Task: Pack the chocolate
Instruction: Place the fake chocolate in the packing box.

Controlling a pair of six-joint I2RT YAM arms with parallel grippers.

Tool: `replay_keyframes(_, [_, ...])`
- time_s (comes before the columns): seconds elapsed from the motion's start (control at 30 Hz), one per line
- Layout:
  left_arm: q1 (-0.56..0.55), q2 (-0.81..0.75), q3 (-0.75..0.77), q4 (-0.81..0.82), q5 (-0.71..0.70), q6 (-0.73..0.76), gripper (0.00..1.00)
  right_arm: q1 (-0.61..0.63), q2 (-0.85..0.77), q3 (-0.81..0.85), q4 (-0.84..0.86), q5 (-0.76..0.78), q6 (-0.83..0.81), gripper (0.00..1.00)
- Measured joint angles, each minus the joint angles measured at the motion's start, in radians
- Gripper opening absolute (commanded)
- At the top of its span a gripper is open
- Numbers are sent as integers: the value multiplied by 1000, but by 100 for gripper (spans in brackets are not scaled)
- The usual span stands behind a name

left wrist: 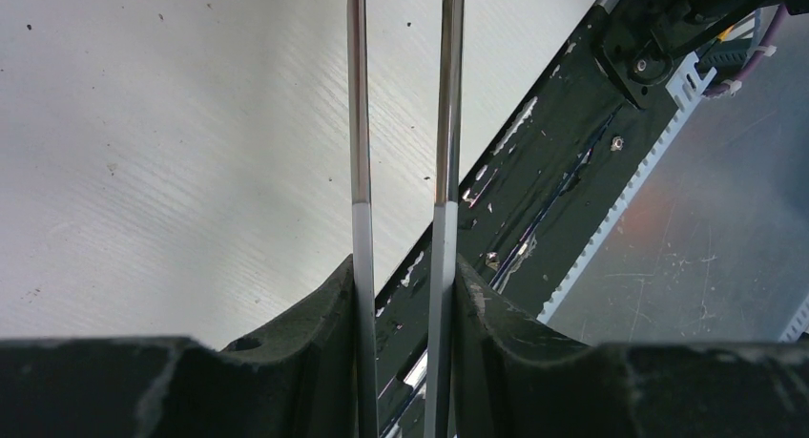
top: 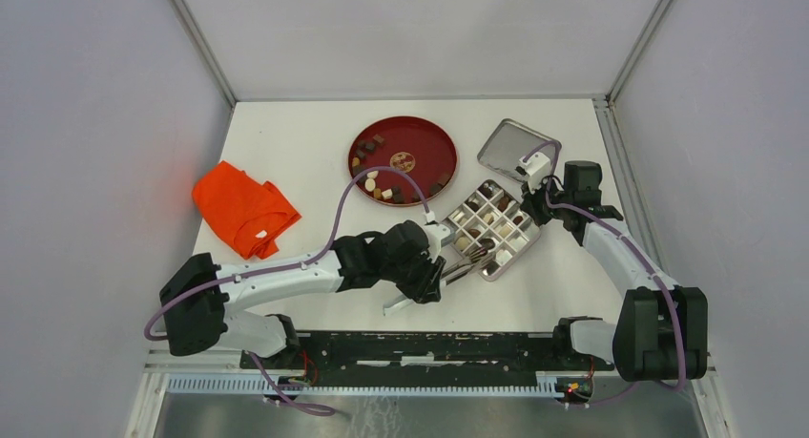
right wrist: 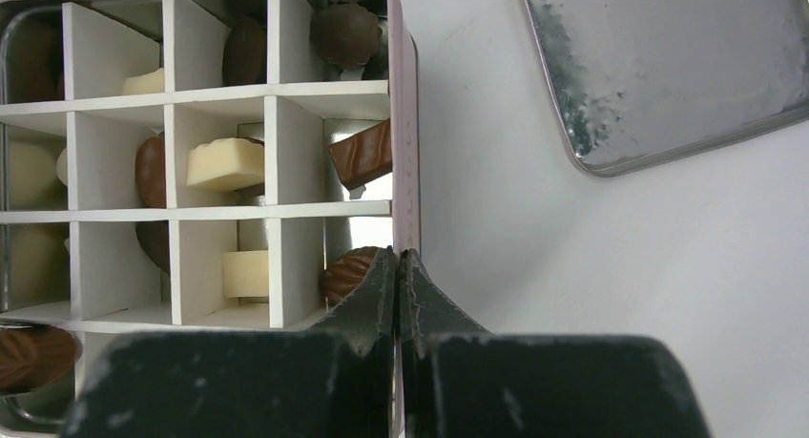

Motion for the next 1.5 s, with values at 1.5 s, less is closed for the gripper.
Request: replay_keyframes(1.5, [-9, 2, 15, -11, -12, 0, 39, 0, 5, 0, 0, -7, -5, 0])
